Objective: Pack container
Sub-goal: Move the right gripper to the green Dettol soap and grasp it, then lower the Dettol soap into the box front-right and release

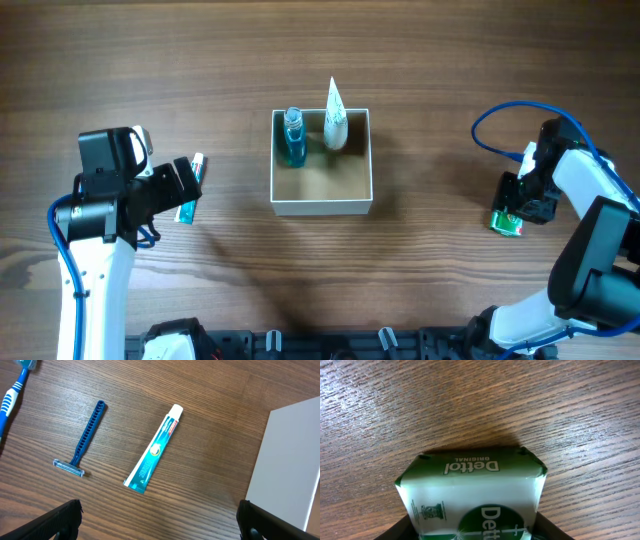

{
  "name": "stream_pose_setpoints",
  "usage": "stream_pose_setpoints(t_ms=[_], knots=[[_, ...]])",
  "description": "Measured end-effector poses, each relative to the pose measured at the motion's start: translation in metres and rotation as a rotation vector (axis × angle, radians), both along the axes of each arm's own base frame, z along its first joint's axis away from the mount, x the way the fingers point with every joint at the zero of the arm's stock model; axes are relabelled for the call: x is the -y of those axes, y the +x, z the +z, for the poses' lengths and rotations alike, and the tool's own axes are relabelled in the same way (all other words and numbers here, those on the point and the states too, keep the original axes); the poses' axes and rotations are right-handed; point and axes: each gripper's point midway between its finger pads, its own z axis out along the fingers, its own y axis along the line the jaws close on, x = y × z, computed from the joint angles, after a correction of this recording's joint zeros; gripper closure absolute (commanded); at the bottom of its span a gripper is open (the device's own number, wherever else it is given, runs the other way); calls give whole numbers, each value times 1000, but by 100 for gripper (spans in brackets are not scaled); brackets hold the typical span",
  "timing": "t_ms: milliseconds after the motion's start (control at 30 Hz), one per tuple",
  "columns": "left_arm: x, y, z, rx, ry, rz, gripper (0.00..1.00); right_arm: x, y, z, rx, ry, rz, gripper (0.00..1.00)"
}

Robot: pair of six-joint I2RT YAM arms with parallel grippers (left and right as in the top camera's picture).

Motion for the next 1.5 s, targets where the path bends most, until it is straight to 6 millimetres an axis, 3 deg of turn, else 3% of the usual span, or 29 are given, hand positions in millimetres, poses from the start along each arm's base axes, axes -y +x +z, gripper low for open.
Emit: stream_pose_setpoints(t_ms=[133, 200, 433, 567, 667, 800, 900, 1033, 1200, 1267, 1433, 1500], knots=[[0, 0, 0, 0, 0, 0, 0, 1, 0, 0, 0, -3, 2, 80], [0, 0, 0, 0, 0, 0, 0, 1, 0, 0, 1, -3, -5, 96], [0, 0, 0, 0, 0, 0, 0, 1, -1, 6, -34, 5, -55, 96], [0, 0, 0, 0, 0, 0, 0, 4, 28, 34, 26, -17, -38, 96], [0, 0, 0, 0, 0, 0, 0, -6, 56, 72, 163, -50, 12, 96], [0, 0, 0, 0, 0, 0, 0, -43, 82, 132, 390, -28, 102, 96], [0, 0, 0, -1, 0, 0, 0, -74, 84, 163, 489, 4, 149, 96], [0, 0, 0, -2, 0, 0, 0, -94, 79, 184, 549, 28, 140, 96], [0, 0, 0, -2, 0, 0, 0, -118, 60, 190, 519, 53, 143, 96], [0, 0, 0, -2, 0, 0, 0, -140, 51, 193, 486, 68, 184, 96], [0, 0, 0, -2, 0, 0, 0, -225, 51, 259, 634, 142, 342, 96], [0, -1, 0, -3, 0, 0, 0, -247, 47, 270, 661, 169, 371, 96]])
